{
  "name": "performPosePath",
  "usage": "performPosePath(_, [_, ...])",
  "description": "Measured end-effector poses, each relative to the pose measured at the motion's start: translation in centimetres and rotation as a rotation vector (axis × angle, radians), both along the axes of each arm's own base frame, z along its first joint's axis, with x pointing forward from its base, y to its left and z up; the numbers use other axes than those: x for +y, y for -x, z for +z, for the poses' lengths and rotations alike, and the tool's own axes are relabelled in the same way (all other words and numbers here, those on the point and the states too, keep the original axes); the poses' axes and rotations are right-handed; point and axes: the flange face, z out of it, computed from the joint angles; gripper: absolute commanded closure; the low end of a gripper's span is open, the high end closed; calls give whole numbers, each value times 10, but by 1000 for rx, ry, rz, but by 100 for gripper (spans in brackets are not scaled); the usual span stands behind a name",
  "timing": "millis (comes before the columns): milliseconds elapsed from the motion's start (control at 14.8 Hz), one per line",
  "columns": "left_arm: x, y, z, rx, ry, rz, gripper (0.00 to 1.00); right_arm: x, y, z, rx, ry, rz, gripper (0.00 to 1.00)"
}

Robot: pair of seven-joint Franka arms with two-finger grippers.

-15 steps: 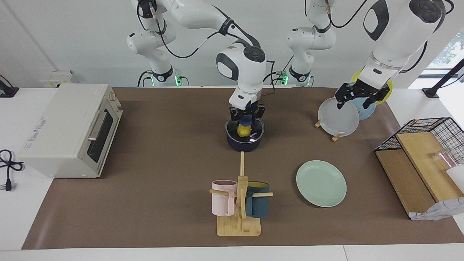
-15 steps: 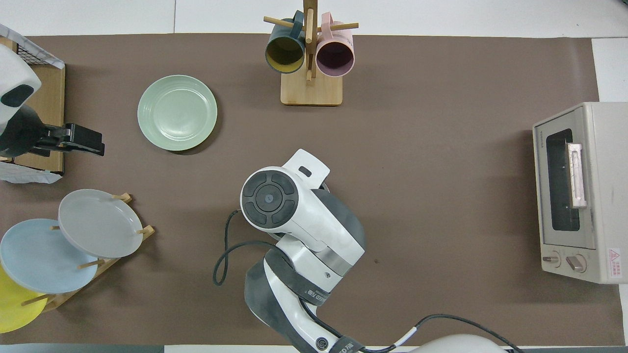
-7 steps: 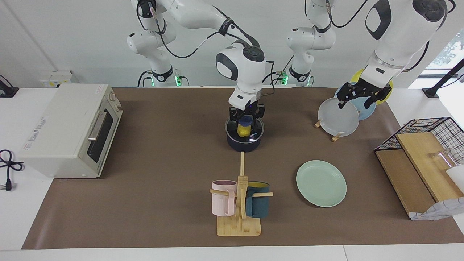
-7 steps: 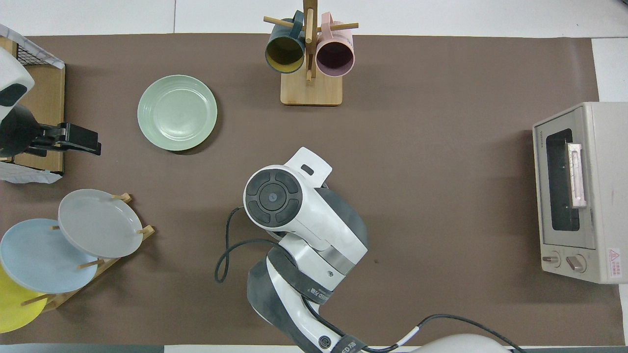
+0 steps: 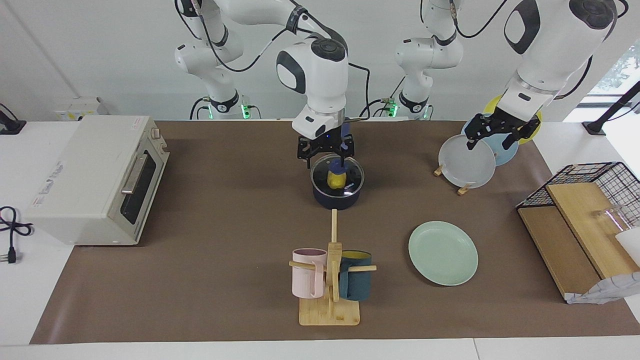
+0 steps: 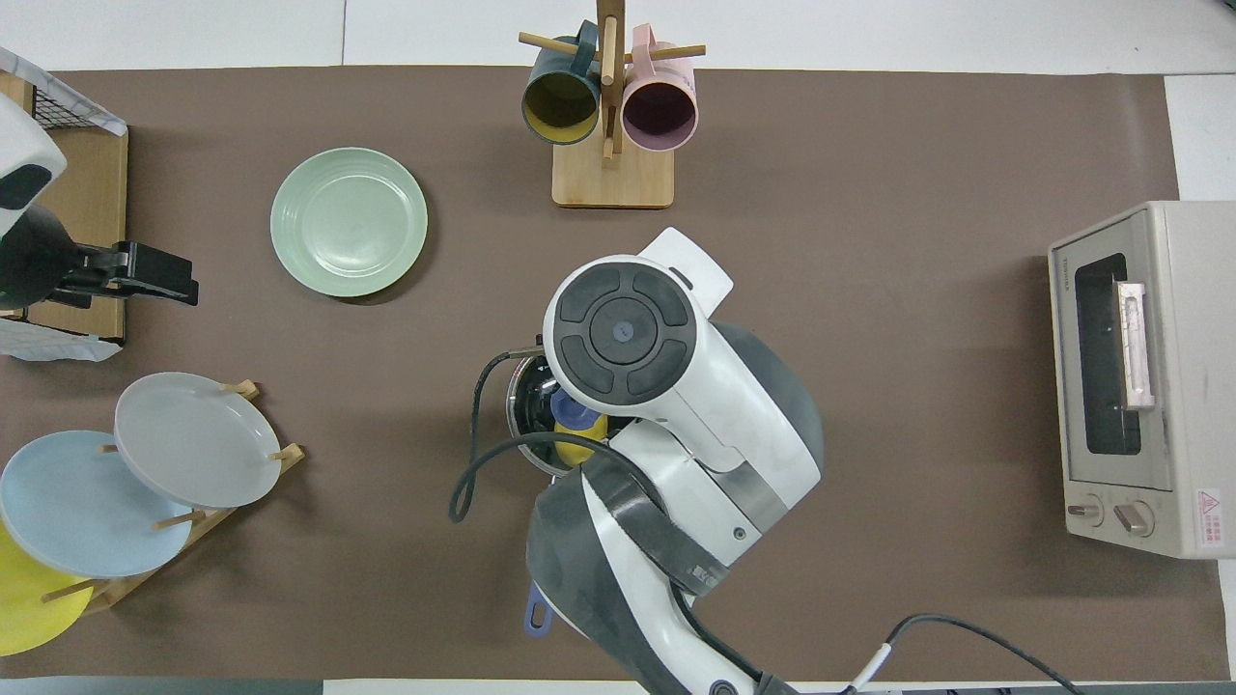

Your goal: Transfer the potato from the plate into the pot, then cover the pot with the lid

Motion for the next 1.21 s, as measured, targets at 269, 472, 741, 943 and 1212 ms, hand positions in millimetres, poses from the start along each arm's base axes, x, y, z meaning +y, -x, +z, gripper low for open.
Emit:
performPosePath(269, [0, 0, 0, 0, 0, 0, 0, -61, -5, 46, 56, 69, 35, 0])
performPosePath(472, [0, 0, 0, 0, 0, 0, 0, -160, -17, 95, 86, 100, 98, 0])
performPosePath(741, [0, 0, 0, 0, 0, 0, 0, -263, -5, 141, 130, 106, 100, 0])
performPosePath(943, [0, 0, 0, 0, 0, 0, 0, -293, 7, 151, 148, 103, 81, 0])
performPosePath(1212, [0, 0, 0, 0, 0, 0, 0, -327, 7, 136, 178, 79, 26, 0])
